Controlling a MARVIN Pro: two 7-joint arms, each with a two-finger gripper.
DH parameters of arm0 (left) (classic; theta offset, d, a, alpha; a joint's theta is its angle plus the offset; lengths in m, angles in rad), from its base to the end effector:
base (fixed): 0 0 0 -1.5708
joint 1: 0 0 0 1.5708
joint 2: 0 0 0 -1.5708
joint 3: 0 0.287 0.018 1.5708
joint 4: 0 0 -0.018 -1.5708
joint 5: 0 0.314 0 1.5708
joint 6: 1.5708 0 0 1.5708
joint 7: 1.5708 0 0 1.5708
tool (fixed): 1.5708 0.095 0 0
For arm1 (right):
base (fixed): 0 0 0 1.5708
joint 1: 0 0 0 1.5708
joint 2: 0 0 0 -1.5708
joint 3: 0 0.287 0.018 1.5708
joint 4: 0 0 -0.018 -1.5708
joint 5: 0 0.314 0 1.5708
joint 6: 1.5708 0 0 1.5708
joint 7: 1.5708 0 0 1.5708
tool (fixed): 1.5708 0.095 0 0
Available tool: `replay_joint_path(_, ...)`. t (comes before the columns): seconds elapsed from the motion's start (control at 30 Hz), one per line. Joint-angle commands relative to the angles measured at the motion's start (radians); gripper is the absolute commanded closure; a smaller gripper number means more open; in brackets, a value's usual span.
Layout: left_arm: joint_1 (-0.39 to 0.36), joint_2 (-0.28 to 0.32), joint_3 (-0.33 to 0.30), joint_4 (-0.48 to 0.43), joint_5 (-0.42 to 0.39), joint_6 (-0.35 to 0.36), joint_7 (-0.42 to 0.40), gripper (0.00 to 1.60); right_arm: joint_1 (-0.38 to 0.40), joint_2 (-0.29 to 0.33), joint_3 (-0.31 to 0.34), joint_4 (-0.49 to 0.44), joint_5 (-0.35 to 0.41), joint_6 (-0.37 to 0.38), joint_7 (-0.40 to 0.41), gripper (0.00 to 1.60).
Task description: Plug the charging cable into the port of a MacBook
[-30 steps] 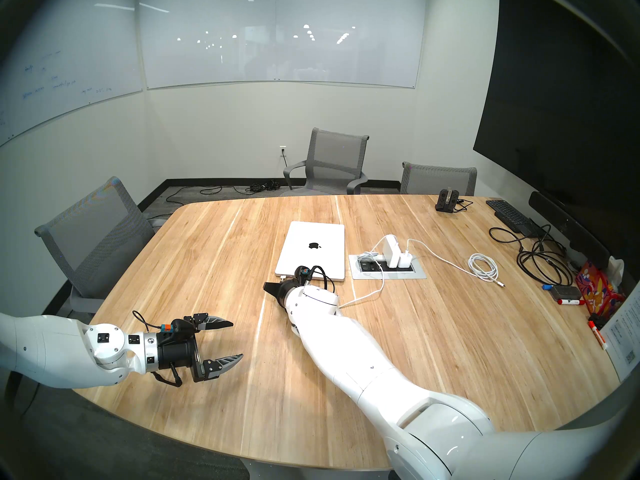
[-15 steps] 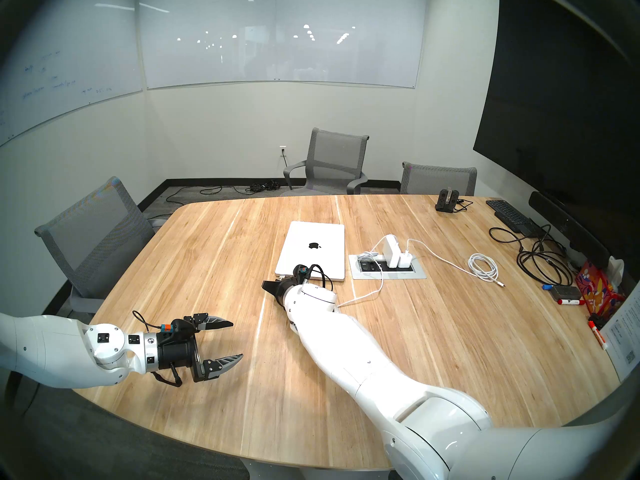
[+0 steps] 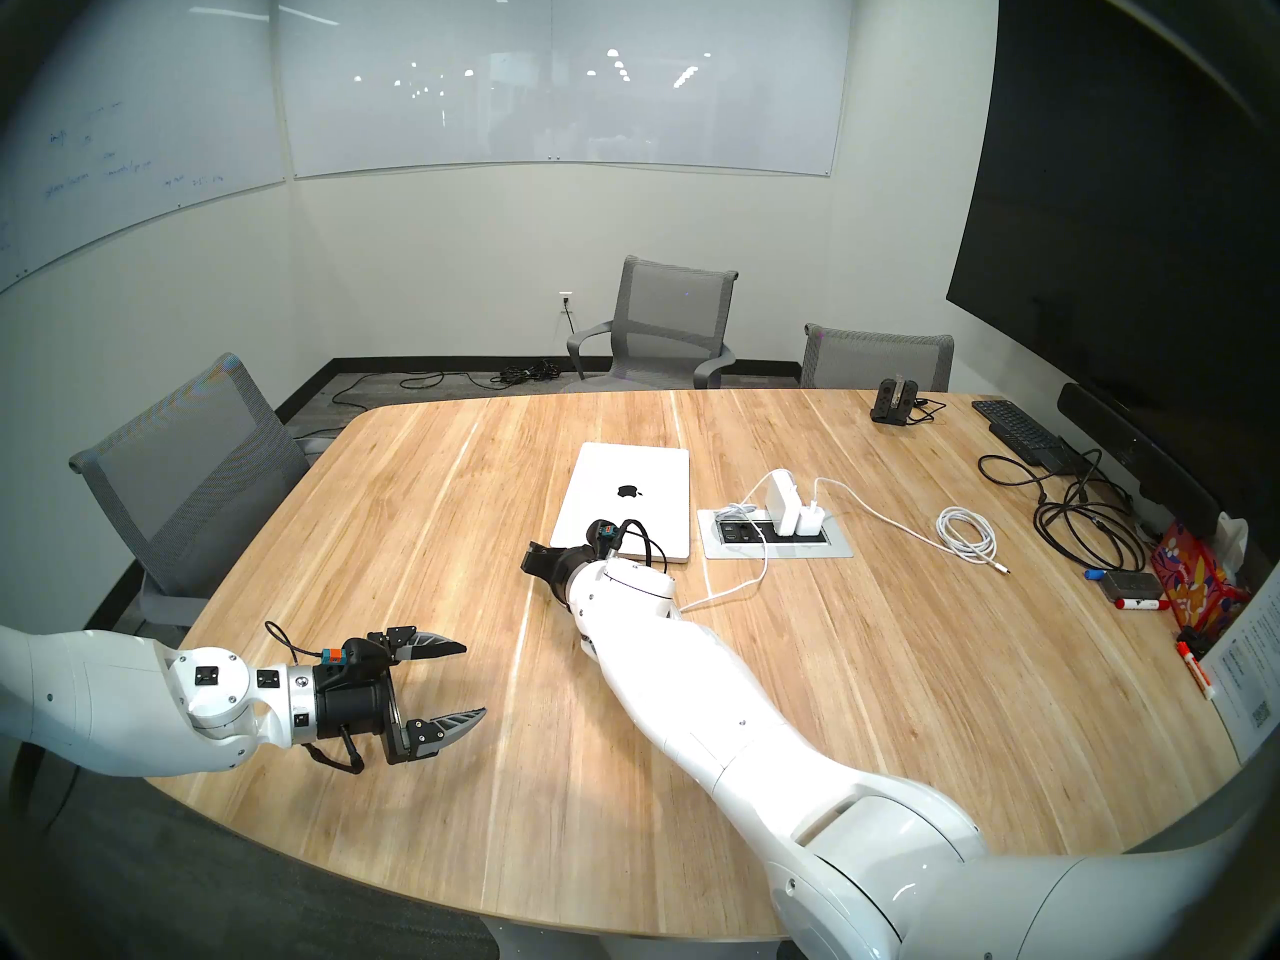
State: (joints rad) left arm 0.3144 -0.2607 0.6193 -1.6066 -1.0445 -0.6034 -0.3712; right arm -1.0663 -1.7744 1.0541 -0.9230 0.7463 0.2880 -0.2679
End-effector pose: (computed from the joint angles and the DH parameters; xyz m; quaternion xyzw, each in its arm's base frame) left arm 0.3078 0.1396 -0.3239 0.7097 -0.4315 0.4979 0.2493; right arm 0.4895 0.2630 -0.3357 -0.8588 0.0505 -0.4350 0.2658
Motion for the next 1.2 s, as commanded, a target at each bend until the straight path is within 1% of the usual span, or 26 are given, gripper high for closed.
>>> replay_joint_path(0.0, -0.008, -0.001, -0.007, 0.000, 0.000, -0.002, 0.001, 0.00, -0.029, 0.019, 0.000, -0.033, -0.001, 0.013, -0.013, 0.00)
replay_joint_path(0.17, -0.008, -0.001, -0.007, 0.000, 0.000, -0.002, 0.001, 0.00, -0.046, 0.037, -0.007, -0.073, -0.007, 0.030, -0.017, 0.00)
replay_joint_path(0.4, -0.008, -0.001, -0.007, 0.000, 0.000, -0.002, 0.001, 0.00, -0.086, 0.089, -0.038, -0.179, -0.030, 0.085, -0.019, 0.00)
replay_joint_path(0.57, -0.008, -0.001, -0.007, 0.000, 0.000, -0.002, 0.001, 0.00, -0.117, 0.124, -0.043, -0.261, -0.038, 0.124, -0.030, 0.00)
replay_joint_path(0.67, -0.008, -0.001, -0.007, 0.000, 0.000, -0.002, 0.001, 0.00, -0.130, 0.155, -0.059, -0.297, -0.056, 0.141, -0.021, 0.00)
replay_joint_path(0.73, -0.008, -0.001, -0.007, 0.000, 0.000, -0.002, 0.001, 0.00, -0.139, 0.165, -0.056, -0.321, -0.056, 0.153, -0.025, 0.00)
replay_joint_path(0.8, -0.008, -0.001, -0.007, 0.000, 0.000, -0.002, 0.001, 0.00, -0.155, 0.191, -0.067, -0.366, -0.066, 0.170, -0.017, 0.00)
replay_joint_path(0.83, -0.008, -0.001, -0.007, 0.000, 0.000, -0.002, 0.001, 0.00, -0.157, 0.191, -0.063, -0.370, -0.062, 0.173, -0.019, 0.00)
replay_joint_path(0.87, -0.008, -0.001, -0.007, 0.000, 0.000, -0.002, 0.001, 0.00, -0.157, 0.204, -0.075, -0.381, -0.072, 0.177, -0.007, 0.00)
replay_joint_path(0.93, -0.008, -0.001, -0.007, 0.000, 0.000, -0.002, 0.001, 0.00, -0.166, 0.208, -0.069, -0.405, -0.068, 0.187, -0.011, 0.00)
replay_joint_path(1.0, -0.008, -0.001, -0.007, 0.000, 0.000, -0.002, 0.001, 0.00, -0.174, 0.227, -0.080, -0.438, -0.079, 0.201, -0.004, 0.00)
replay_joint_path(1.07, -0.008, -0.001, -0.007, 0.000, 0.000, -0.002, 0.001, 0.00, -0.176, 0.229, -0.079, -0.446, -0.080, 0.204, -0.004, 0.00)
replay_joint_path(1.1, -0.008, -0.001, -0.007, 0.000, 0.000, -0.002, 0.001, 0.00, -0.175, 0.236, -0.083, -0.452, -0.084, 0.207, 0.004, 0.00)
replay_joint_path(1.13, -0.008, -0.001, -0.007, 0.000, 0.000, -0.002, 0.001, 0.00, -0.183, 0.259, -0.095, -0.486, -0.098, 0.221, 0.011, 0.00)
replay_joint_path(1.17, -0.008, -0.001, -0.007, 0.000, 0.000, -0.002, 0.001, 0.00, -0.185, 0.262, -0.092, -0.493, -0.098, 0.224, 0.011, 0.00)
